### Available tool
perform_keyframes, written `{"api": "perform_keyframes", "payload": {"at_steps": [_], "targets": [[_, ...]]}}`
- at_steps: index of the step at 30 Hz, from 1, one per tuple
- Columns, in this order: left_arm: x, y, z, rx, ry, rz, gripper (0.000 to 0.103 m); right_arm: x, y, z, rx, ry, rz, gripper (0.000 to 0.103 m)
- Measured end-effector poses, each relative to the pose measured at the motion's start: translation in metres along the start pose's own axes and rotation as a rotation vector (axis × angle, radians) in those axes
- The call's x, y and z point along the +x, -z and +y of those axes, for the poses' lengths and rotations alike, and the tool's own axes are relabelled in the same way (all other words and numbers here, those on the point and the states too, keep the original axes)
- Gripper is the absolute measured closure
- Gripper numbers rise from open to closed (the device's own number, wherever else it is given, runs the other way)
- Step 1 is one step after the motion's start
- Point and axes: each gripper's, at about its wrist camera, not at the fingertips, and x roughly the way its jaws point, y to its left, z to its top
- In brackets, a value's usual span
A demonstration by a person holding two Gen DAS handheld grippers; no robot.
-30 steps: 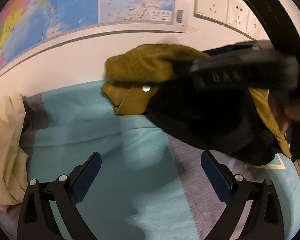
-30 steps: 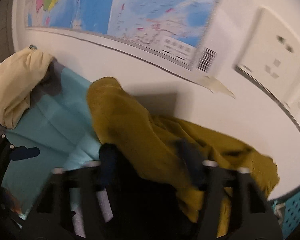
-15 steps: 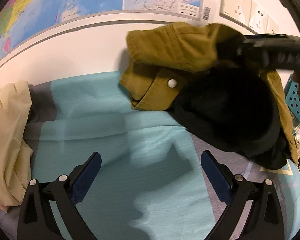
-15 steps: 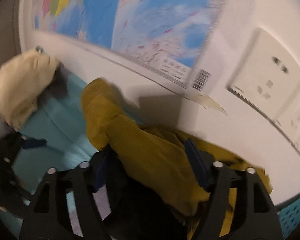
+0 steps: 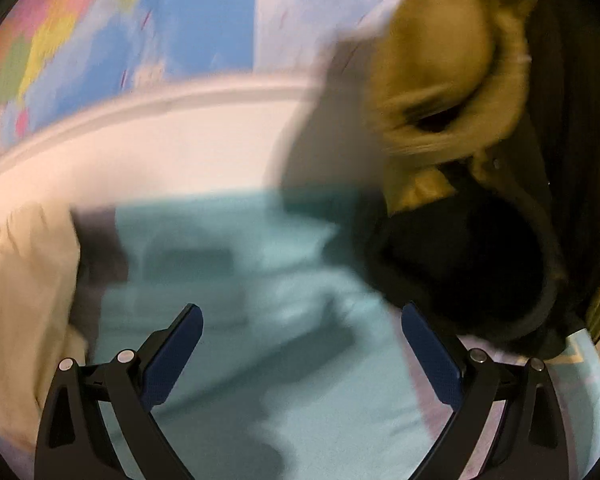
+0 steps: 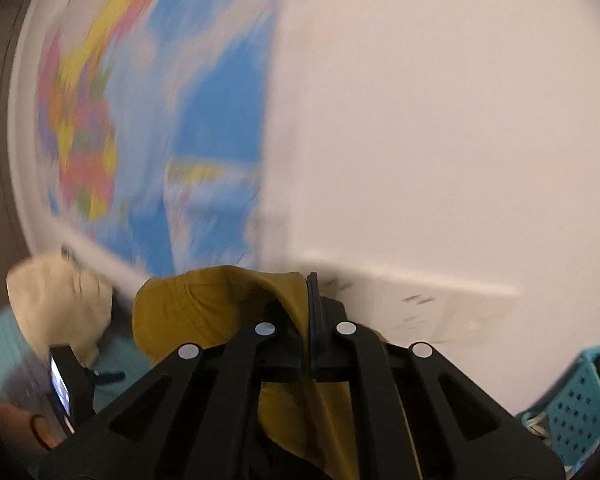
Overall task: Fold large clothes
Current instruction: 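Lift the jacket high with the right tool while the left tool grasps another edge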
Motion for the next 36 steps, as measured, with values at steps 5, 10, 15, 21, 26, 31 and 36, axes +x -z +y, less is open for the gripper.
{"api": "perform_keyframes", "payload": {"at_steps": [5,10,15,21,26,31,36], "targets": [[-0.027,-0.028,-0.03,0.103,0.124,-0.187,0.007,-0.074,-0.02,-0.02,0.039,0.015,-0.11,0.101],[-0.028,-0.038,-0.08,0.256,0.268,-0.288,0.007,-0.112,-0.029,-0.027,0.038,0.033,-0.137,0.101],[0.008,-0.048,-0.128,0.389,0.211,-0.256,0.039,-0.137,-0.029,-0.031,0.056,0.046,-0.155,0.101],[0.011,-0.101,-0.123,0.31,0.224,-0.247,0.102,-0.186,-0.023,-0.052,0.089,0.118,-0.21,0.101],[-0.061,-0.154,-0.126,0.289,0.304,-0.421,0.101,-0.262,-0.03,-0.059,0.086,0.15,-0.358,0.101],[-0.155,-0.181,-0.107,0.221,0.329,-0.633,0.102,-0.352,-0.04,-0.053,0.066,0.187,-0.513,0.101],[-0.244,-0.18,-0.07,0.234,0.295,-0.763,0.101,-0.419,-0.036,-0.034,0.043,0.194,-0.567,0.101]]}}
